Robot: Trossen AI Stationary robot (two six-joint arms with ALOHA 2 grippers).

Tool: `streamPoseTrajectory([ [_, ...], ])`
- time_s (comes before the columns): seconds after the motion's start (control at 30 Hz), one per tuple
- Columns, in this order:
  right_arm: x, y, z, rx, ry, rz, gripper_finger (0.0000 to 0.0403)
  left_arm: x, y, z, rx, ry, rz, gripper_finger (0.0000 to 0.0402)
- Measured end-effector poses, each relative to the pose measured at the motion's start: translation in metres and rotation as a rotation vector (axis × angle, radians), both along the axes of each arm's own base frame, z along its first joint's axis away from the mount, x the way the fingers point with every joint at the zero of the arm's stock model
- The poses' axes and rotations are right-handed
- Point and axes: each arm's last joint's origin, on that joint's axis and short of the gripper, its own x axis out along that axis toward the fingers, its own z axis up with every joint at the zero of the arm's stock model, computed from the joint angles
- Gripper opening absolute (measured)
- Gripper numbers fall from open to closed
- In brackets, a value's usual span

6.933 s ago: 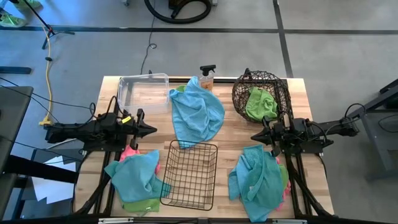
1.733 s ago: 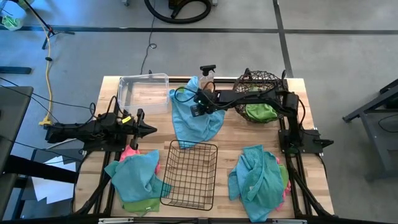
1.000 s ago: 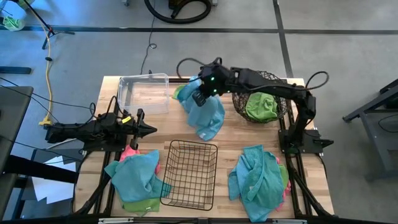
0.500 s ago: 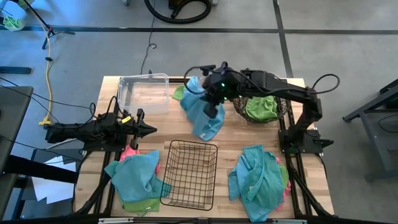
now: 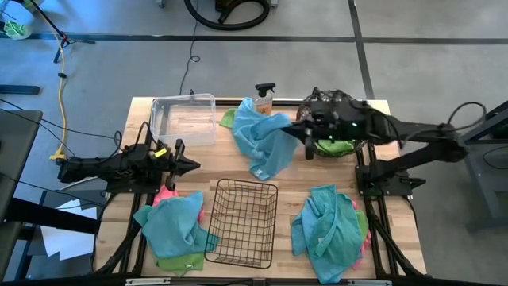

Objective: Sort microfiber towel by color & place in baskets

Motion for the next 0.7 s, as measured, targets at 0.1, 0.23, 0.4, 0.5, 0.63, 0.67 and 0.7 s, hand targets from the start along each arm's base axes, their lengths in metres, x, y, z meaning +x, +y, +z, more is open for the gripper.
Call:
streamPoseTrajectory([
  [0.1, -0.010, 0.004, -0.014, -0.009, -0.110, 0.018, 0.0000, -0.001, 0.000, 0.007, -0.099, -0.072, -0.009, 0.0000],
  [0.23, -0.019, 0.007, -0.027, -0.011, -0.197, 0.038, 0.0000, -0.003, 0.000, 0.020, -0.287, -0.205, -0.048, 0.0000],
  [0.4, -0.020, 0.008, -0.034, -0.004, -0.194, 0.039, 0.0000, -0.007, 0.000, 0.031, -0.368, -0.315, -0.083, 0.0000],
  [0.5, -0.020, 0.008, -0.033, -0.003, -0.199, 0.039, 0.0000, -0.007, 0.000, 0.032, -0.387, -0.329, -0.085, 0.0000],
  [0.63, -0.020, 0.008, -0.032, 0.000, -0.204, 0.042, 0.0000, -0.006, 0.001, 0.035, -0.460, -0.323, -0.061, 0.0000],
  [0.67, -0.020, 0.008, -0.032, 0.004, -0.205, 0.042, 0.0000, -0.006, 0.001, 0.037, -0.454, -0.317, -0.060, 0.0000],
  [0.7, -0.020, 0.008, -0.032, 0.009, -0.205, 0.042, 0.0000, -0.005, 0.001, 0.041, -0.444, -0.314, -0.056, 0.0001],
])
